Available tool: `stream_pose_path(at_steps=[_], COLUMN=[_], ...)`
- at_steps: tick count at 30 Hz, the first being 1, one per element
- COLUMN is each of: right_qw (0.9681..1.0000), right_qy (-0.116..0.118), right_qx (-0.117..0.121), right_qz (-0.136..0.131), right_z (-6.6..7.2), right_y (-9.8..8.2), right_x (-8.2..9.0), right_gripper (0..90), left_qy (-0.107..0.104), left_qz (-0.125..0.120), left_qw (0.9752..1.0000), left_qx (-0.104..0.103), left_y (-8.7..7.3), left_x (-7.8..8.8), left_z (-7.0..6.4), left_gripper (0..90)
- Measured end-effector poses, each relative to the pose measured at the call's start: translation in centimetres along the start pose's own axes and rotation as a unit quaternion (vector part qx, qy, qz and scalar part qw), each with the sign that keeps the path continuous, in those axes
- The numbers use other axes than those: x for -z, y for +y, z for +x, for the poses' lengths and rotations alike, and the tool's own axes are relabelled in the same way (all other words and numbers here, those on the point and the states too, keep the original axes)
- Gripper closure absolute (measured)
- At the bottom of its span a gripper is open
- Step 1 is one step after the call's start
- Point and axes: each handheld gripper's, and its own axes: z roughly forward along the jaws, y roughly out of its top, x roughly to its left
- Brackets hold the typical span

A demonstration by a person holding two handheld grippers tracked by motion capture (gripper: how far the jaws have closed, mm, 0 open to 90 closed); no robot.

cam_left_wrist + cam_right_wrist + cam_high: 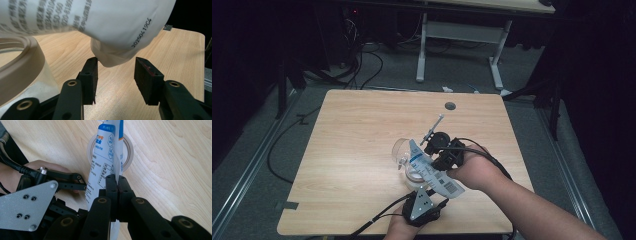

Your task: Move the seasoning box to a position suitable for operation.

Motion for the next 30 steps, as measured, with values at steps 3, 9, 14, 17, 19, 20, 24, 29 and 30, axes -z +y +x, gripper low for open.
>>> stream_pose_path(at_steps=[3,9,14,17,19,20,24,29,30], right_qw=[1.0000,1.0000,1.0000,1.0000,1.0000,1.0000,1.0000,1.0000,1.0000], right_qy=[0.002,0.000,0.000,-0.002,-0.002,-0.003,-0.003,-0.004,-0.004], right_qx=[0.000,-0.003,-0.002,-0.003,-0.003,-0.004,-0.003,-0.001,-0.002], right_qz=[-0.003,-0.005,-0.007,-0.005,-0.006,-0.006,-0.004,-0.004,-0.003], right_z=[0.0,-0.1,-0.2,-0.3,-0.4,-0.4,-0.4,-0.4,-0.4], right_y=[0.0,0.0,0.0,-0.1,-0.1,-0.1,-0.1,0.0,0.0], right_x=[0.2,0.5,0.6,0.6,0.6,0.6,0.5,0.4,0.4], right_gripper=[89.6,89.6,89.6,89.6,89.6,89.5,89.5,89.5,89.5], left_qy=[-0.001,-0.003,-0.005,-0.005,-0.002,-0.002,0.004,0.008,0.009], left_qz=[0.001,0.005,0.005,0.008,0.010,0.010,0.012,0.008,0.009], left_qw=[1.0000,1.0000,1.0000,0.9999,0.9999,0.9999,0.9999,0.9999,0.9999], left_qx=[-0.001,-0.003,-0.004,-0.006,-0.008,-0.008,-0.005,0.000,0.001], left_y=[0.0,0.0,-0.2,-0.2,-0.3,-0.4,-0.6,-0.8,-0.8], left_x=[0.0,0.1,0.5,0.8,1.1,1.3,1.8,2.7,3.0], left_z=[0.0,0.0,0.2,0.5,0.7,0.8,1.3,1.9,2.1], left_gripper=[54.3,54.0,53.7,53.5,53.4,53.4,53.4,53.4,53.4])
